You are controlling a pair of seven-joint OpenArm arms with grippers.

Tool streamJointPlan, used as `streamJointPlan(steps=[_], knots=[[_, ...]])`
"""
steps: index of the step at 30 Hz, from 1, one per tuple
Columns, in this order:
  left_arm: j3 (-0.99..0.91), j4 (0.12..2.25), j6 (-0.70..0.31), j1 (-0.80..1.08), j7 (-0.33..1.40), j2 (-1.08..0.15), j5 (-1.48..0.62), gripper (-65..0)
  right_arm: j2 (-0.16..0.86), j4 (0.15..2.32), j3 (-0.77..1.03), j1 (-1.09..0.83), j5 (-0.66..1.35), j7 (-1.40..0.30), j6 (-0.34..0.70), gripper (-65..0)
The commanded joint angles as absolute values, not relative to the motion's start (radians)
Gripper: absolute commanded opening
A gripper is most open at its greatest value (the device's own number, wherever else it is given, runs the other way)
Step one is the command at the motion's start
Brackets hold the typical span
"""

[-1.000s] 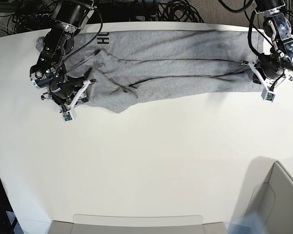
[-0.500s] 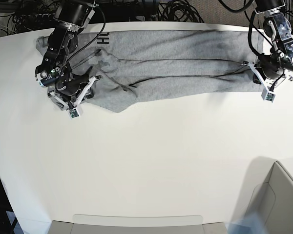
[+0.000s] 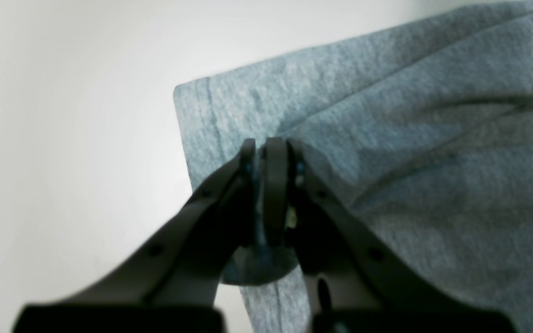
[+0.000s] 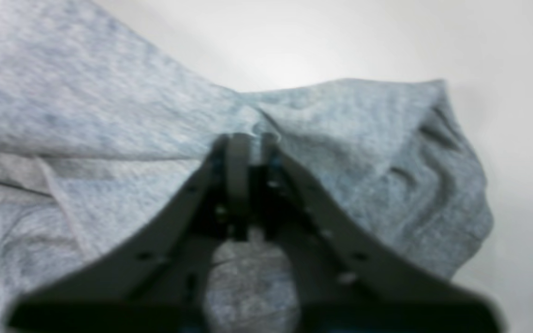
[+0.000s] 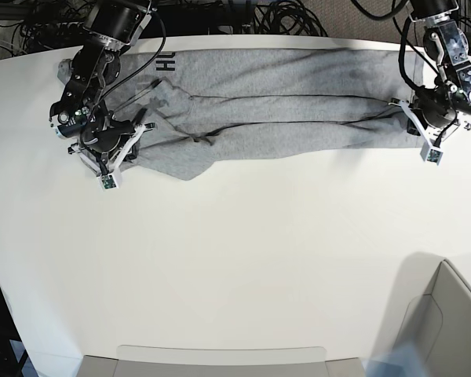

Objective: Fold the T-shirt properly
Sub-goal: 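Hold the folded hem corners with both grippers and smooth the fold, then drag the folded shirt with both grippers toward the robot's base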

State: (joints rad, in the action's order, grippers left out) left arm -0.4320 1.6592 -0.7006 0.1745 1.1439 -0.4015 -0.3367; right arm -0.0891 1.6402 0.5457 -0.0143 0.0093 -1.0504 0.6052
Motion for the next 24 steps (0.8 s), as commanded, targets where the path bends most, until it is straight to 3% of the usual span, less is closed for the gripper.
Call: streamJointPlan(steps=[1,5,13,24], knots=[[-0.440,1.676,-0.698,0.165,1.127,-0.406,-0.340,-65.0,-0.082,1.659,0.544,0.002,0.019,-1.036,0.601,-65.0],[-0.440,1.678,-0.698,0.165,1.127,-0.400,-0.340,-65.0,-0.062,1.695,0.499,-0.001,0.019,-1.102,0.604,-65.0],[-0.440,1.678,-0.698,0.165,1.127,-0.398,-0.340,-65.0,-0.068,1.965,0.417,-0.094,0.022,-1.124,0.611,-65.0],[-0.440,1.679,-0.698,0.171,1.127,-0.398,-0.340,-65.0,-0.061,2.064,0.479,-0.160,0.035,-1.225,0.698,-65.0]])
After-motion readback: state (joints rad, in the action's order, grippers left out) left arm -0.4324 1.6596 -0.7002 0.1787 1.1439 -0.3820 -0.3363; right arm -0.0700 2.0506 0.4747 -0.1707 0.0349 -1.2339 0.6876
